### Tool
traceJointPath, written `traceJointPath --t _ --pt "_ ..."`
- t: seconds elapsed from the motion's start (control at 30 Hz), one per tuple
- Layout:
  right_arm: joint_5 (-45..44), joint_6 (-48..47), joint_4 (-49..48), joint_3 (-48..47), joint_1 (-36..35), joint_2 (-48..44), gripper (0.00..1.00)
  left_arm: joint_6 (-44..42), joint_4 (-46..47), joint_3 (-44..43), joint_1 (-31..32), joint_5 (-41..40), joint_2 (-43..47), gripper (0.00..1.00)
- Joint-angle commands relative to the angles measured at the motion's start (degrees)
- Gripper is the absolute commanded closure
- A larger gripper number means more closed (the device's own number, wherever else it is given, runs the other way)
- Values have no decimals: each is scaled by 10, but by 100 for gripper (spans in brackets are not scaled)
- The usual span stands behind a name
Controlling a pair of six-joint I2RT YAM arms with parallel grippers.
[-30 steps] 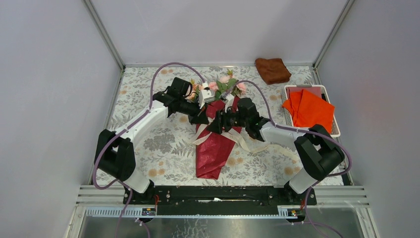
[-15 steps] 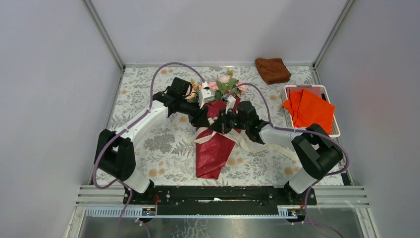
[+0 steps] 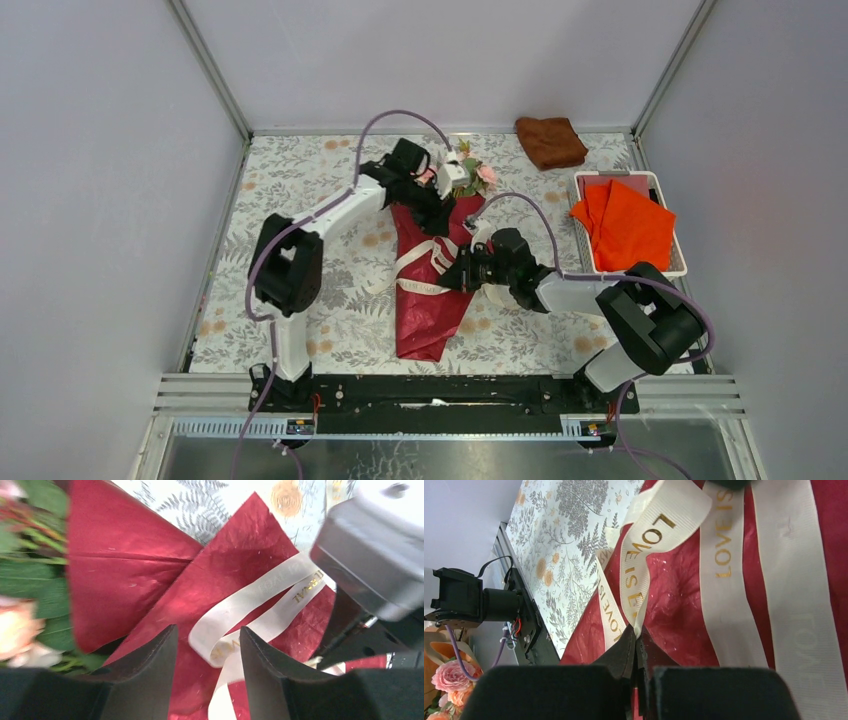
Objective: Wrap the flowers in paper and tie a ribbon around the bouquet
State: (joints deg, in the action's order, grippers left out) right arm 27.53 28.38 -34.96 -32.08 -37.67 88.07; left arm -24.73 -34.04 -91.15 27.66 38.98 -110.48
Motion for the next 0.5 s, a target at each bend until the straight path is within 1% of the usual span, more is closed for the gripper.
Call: traceJointPath --t 0.0,0.1,0.27,0.4,0.47 --pt "3 20 -49 13 -3 -20 100 -34 -15 8 38 -63 -25 42" --pt "4 18 -47 18 -3 -19 100 -45 -8 11 55 -95 -31 39" --pt "0 17 -46 26 -3 -31 100 -57 -6 26 62 -134 -39 40" --pt "-7 7 -29 20 -3 -44 100 -76 5 58 62 -170 -30 44" --pt "-12 1 -14 15 -2 -48 100 -80 10 69 62 -183 -25 50"
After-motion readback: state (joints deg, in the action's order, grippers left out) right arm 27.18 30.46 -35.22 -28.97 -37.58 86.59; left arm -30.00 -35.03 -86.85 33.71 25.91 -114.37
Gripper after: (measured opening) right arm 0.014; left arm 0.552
